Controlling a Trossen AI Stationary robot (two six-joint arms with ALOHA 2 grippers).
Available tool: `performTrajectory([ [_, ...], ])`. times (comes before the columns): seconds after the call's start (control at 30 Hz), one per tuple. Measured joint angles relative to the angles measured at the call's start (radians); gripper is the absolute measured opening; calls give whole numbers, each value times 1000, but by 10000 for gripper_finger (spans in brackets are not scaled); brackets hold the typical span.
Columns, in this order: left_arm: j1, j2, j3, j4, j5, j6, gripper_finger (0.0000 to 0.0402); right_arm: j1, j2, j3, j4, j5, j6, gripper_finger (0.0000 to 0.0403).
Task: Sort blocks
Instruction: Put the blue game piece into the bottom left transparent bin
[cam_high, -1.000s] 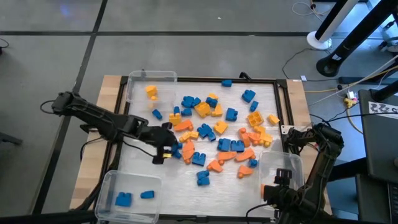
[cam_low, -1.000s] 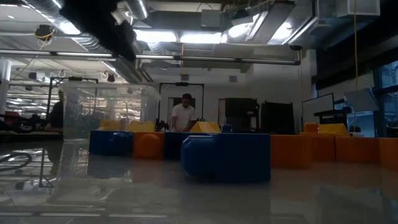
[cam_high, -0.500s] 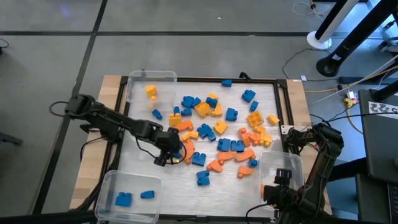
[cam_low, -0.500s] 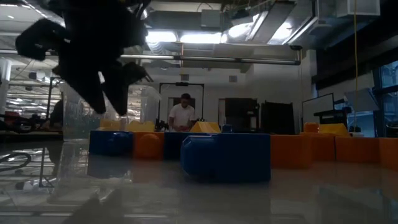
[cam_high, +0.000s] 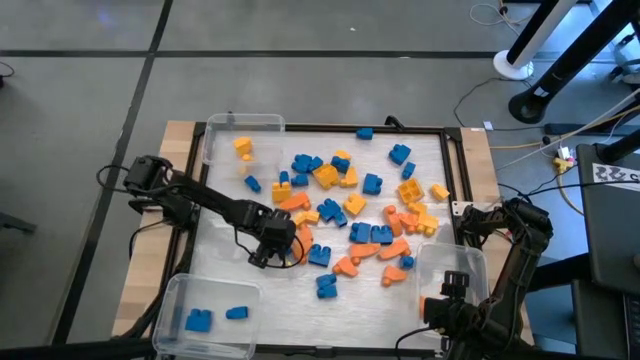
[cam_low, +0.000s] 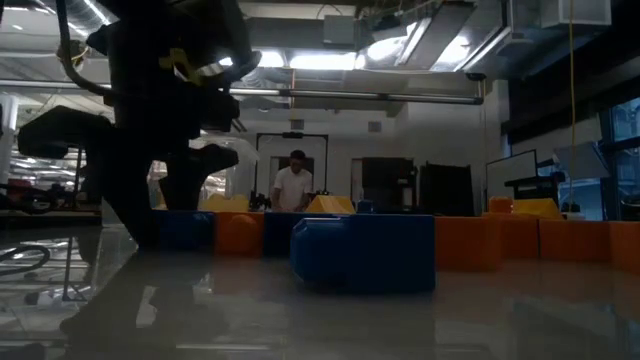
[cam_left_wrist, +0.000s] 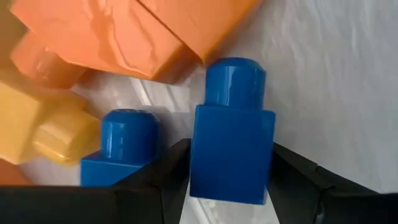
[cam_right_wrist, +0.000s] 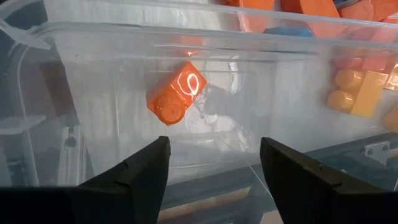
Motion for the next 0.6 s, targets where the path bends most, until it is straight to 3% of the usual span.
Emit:
performTrajectory([
  [0.17,0,18,6,-5,3,-5,172,0,0,0,0,0,0,248],
  [0.33,-1,-3,44,-51,-10,-19,119,0,0,0,0,-32,0,248],
  [0.6,-1,-49,143,-181,-8,-60,116,0,0,47,-5,-71,-1,248],
])
